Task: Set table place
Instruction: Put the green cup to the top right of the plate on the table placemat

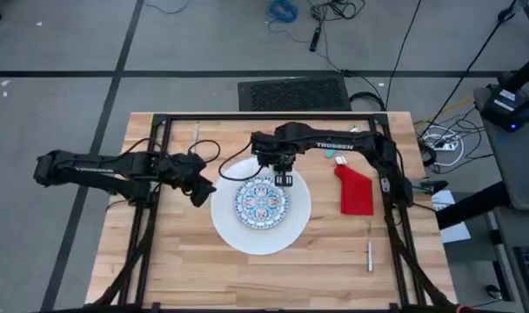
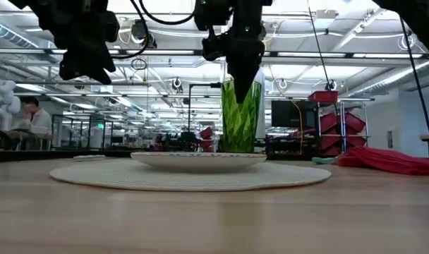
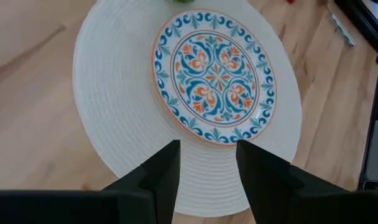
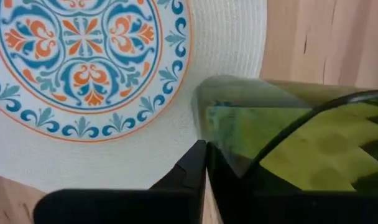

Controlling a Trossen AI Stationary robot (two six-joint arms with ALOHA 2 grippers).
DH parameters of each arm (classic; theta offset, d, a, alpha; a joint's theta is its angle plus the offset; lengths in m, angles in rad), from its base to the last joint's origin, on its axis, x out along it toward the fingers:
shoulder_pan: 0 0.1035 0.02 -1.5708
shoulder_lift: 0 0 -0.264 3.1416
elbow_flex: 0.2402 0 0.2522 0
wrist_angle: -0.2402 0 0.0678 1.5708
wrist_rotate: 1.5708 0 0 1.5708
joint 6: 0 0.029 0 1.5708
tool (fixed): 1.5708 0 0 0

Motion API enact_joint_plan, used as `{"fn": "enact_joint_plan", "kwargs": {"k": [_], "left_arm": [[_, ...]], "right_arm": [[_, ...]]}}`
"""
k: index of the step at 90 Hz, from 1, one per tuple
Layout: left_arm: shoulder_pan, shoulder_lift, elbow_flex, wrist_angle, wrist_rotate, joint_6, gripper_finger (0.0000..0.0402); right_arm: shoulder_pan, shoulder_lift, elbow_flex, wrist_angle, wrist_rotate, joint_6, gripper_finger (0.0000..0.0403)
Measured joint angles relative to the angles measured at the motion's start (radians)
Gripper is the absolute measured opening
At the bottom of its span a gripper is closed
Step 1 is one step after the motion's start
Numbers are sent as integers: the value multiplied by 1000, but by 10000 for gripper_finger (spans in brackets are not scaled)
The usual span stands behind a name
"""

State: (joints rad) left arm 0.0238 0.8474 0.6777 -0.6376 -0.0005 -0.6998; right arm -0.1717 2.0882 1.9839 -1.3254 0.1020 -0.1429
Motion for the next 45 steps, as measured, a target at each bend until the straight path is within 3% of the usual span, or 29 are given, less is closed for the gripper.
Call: {"fn": "enact_joint_plan", "kwargs": {"k": [45], "left_arm": [[0,0,0,0,-3,0,141]], "right_arm": [[-1,-1,0,-10,1,4,59]]}}
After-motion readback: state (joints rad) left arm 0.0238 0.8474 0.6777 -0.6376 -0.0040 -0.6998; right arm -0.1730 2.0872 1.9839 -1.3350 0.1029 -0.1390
